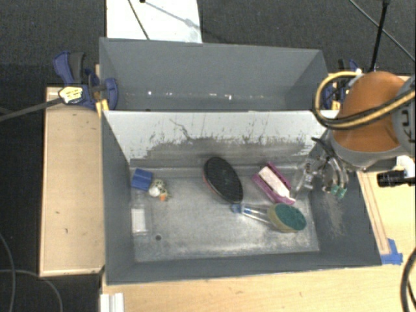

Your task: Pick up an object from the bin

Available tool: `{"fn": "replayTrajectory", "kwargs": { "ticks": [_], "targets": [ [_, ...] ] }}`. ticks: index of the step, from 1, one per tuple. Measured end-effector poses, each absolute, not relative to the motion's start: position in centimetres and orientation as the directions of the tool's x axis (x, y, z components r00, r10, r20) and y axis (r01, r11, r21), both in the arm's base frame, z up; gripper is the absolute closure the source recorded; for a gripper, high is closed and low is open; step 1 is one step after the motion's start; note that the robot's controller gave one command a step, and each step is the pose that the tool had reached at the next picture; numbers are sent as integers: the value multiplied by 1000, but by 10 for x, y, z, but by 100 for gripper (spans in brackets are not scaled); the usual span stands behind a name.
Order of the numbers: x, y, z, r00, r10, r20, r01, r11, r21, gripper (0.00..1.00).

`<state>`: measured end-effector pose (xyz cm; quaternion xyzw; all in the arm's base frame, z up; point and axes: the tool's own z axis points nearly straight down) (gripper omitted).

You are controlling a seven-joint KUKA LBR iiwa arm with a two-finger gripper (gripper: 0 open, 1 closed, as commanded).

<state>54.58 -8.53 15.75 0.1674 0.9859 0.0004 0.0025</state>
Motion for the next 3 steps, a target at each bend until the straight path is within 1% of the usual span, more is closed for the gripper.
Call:
{"fn": "replayTrajectory", "kwargs": {
  "ticks": [1,2,3],
  "targets": [
    [546,-86,157,-945,328,-5,328,945,1,0],
    [498,-119,67,-942,337,8,337,942,0,0],
    [503,-120,72,-943,333,-8,333,943,0,100]
  ]
}}
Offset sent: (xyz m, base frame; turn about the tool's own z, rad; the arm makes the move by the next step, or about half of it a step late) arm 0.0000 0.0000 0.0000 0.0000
